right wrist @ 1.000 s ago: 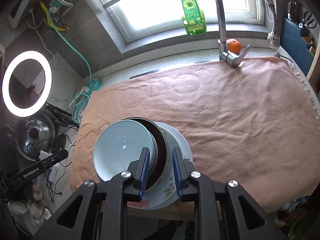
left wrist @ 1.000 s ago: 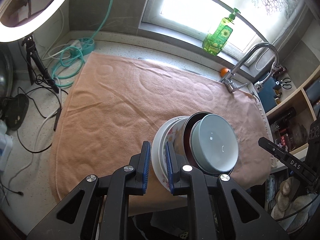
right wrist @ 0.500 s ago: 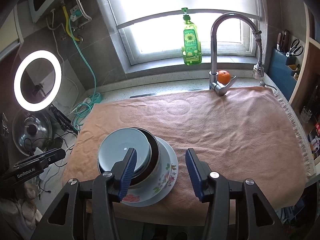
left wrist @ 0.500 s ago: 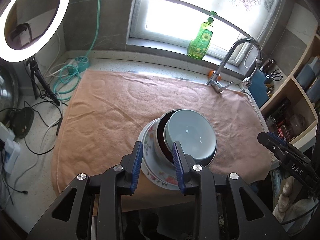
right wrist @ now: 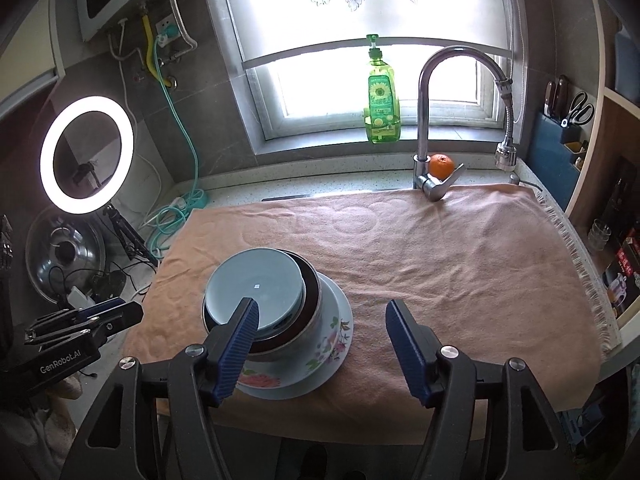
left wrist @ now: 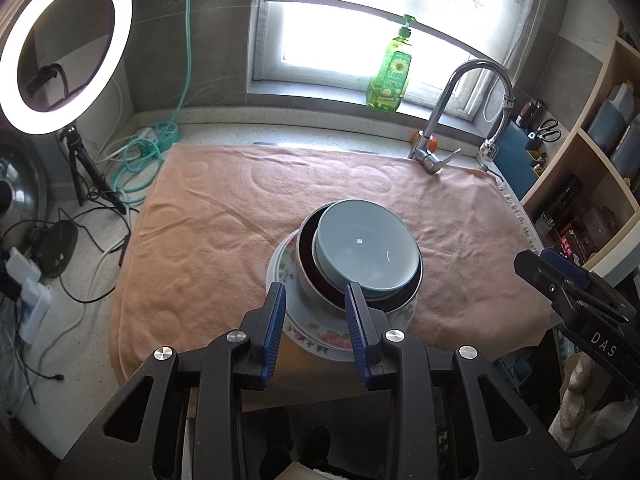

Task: Organize plates and bowls

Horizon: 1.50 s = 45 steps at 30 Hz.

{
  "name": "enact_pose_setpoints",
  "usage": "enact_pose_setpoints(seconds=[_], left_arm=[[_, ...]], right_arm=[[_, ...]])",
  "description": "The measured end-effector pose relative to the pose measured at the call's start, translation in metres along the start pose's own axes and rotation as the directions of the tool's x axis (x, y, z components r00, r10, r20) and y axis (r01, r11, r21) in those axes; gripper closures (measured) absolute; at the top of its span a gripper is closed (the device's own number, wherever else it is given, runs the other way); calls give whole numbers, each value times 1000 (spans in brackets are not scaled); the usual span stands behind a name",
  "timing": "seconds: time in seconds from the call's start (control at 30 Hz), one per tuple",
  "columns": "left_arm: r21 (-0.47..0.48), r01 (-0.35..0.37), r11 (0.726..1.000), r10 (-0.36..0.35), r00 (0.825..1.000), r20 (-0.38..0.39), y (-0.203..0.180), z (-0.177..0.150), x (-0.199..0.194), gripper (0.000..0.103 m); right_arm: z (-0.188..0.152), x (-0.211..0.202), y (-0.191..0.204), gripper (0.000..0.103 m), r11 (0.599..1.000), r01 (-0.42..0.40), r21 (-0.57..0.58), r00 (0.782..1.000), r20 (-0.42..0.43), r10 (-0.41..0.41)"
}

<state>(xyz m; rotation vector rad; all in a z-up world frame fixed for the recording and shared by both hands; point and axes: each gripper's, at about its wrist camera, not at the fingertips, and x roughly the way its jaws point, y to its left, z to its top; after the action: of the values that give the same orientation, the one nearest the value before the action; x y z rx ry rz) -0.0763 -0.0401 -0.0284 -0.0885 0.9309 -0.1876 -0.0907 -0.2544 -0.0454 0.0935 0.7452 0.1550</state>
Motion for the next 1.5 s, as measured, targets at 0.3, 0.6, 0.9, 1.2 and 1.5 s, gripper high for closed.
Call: enact_pose_setpoints(seconds=[0.3,0.6,0.9,1.2,1.5], left_arm=[[-9,-32,999,33,999,23,-1,-4,-7,52],[-10,-55,998,55,998,38,-3,-3,-8,29],[-13,-66,998,67,997,43,-4,-1,-9,23],[-18,-71,997,72,997,41,-2,2,-6,21],[-18,-68,998,69,997,38,0,2,-5,21]], right_arm=[[-2,-6,-2,24,1000,1,1,1000,16,-1],[-1,-3,-7,24,1000,-4,8,1000,8,4],[0,3,-10,23,1000,-13,25,1000,-6,13],[2,6,-8,23,1000,-17,25,1000,-9,17],[4,11,-7,23,1000,-13,28,1000,-15,13]])
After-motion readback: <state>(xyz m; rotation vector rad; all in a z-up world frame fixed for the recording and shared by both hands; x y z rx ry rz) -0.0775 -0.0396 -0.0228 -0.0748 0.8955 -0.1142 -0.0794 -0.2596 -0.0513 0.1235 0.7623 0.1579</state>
